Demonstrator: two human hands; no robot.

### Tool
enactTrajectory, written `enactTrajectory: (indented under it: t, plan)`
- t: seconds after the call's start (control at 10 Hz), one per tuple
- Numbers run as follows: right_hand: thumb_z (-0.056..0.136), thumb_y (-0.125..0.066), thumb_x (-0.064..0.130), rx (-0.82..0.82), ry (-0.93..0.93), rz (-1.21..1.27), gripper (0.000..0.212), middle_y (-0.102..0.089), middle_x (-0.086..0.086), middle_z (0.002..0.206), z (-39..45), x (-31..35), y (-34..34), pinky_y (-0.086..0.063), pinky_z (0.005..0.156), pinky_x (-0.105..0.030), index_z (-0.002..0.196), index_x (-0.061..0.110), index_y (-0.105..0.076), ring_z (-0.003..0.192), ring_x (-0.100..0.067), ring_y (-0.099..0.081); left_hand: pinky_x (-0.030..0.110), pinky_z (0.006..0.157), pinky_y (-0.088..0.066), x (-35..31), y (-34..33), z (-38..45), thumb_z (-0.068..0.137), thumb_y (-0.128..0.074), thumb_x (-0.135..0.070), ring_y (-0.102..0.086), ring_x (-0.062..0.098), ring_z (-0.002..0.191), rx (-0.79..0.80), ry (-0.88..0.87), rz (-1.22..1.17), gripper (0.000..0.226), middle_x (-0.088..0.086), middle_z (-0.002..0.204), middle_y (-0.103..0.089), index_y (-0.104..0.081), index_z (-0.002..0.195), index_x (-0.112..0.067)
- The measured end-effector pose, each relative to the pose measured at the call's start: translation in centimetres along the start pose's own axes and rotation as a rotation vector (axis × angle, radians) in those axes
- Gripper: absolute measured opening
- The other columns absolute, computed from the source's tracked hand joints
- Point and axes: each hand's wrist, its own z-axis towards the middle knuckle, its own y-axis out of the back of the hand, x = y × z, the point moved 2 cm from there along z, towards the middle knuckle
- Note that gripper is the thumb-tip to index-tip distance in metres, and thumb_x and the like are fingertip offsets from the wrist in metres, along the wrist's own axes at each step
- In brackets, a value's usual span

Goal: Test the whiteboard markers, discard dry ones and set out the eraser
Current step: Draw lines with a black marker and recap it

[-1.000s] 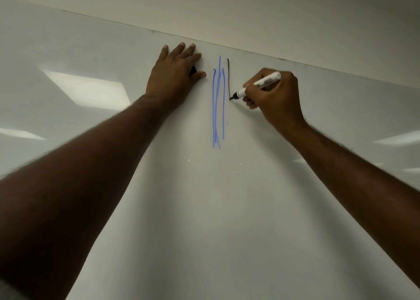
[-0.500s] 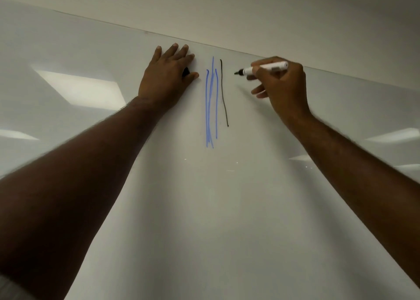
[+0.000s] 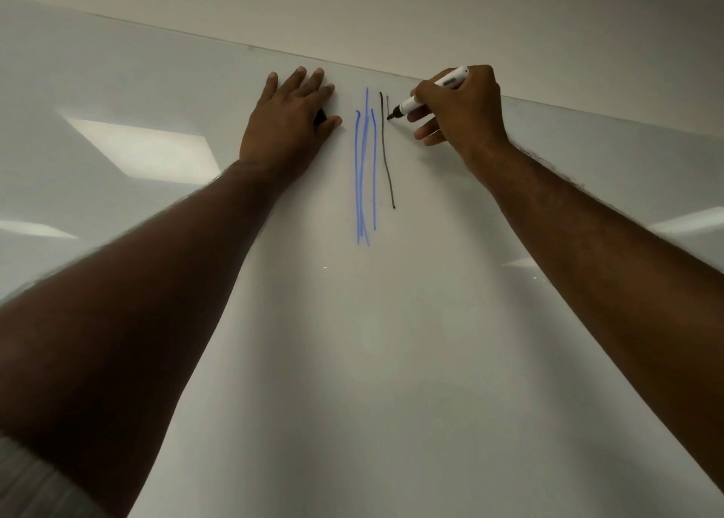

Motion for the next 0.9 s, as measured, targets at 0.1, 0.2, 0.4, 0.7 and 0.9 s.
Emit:
enactTrajectory:
  t: [0.1, 0.2, 0.4, 0.7, 0.9]
  plan:
    - [0.084, -0.068, 0.014, 0.053, 0.018, 0.024, 0.014, -0.076, -0.009, 0.072, -2.0, -0.2, 0.7, -0.058, 0.051, -0.031, 0.083, 0.001, -0.069, 0.061, -0.028, -0.074, 0.045, 0.126, -0.008, -0.3, -0.1, 0.1, 0.106, -0.041, -0.040, -0.019, 0.024, 0.153, -0.004, -0.005, -0.006, 0.055, 0.006, 0.164, -0.028, -0.036, 0.153, -0.014]
    - [0.082, -0.064, 0.008, 0.068, 0.053, 0.057, 0.017, -0.074, -0.009, 0.064, -5.0, -0.7, 1.1, -0.056, 0.046, -0.032, 0.069, -0.002, -0.068, 0.052, -0.030, -0.068, 0.046, 0.126, -0.008, -0.1, -0.1, 0.1, 0.106, -0.043, -0.037, -0.020, 0.025, 0.153, -0.021, -0.006, -0.023, 0.053, 0.008, 0.163, -0.028, -0.037, 0.153, -0.013]
    - [0.079, -0.061, 0.006, 0.090, 0.067, 0.042, 0.017, -0.069, -0.001, 0.055, -9.0, -3.1, 2.1, -0.050, 0.042, -0.027, 0.072, -0.009, -0.064, 0.048, -0.021, -0.064, 0.047, 0.125, -0.010, 0.0, 0.0, -0.4, 0.105, -0.045, -0.034, -0.024, 0.028, 0.151, -0.036, -0.019, -0.022, 0.051, 0.010, 0.162, -0.032, -0.041, 0.151, -0.011]
    - [0.092, -0.069, 0.028, 0.040, 0.190, -0.028, 0.018, -0.077, -0.005, 0.089, -6.5, -2.2, 2.6, -0.056, 0.048, -0.032, 0.102, 0.015, -0.074, 0.063, -0.020, -0.074, 0.046, 0.125, -0.012, -0.2, 0.1, -1.4, 0.105, -0.044, -0.033, -0.024, 0.028, 0.151, -0.039, -0.016, -0.027, 0.050, 0.009, 0.161, -0.033, -0.042, 0.150, -0.012]
    - [0.093, -0.066, 0.024, 0.047, 0.104, -0.050, 0.013, -0.077, -0.004, 0.091, -2.9, -0.8, 1.7, -0.058, 0.049, -0.033, 0.100, 0.015, -0.073, 0.058, -0.025, -0.072, 0.046, 0.125, -0.013, -0.2, 0.2, -2.0, 0.105, -0.044, -0.033, -0.024, 0.027, 0.151, -0.041, -0.023, -0.020, 0.050, 0.009, 0.161, -0.033, -0.042, 0.150, -0.012]
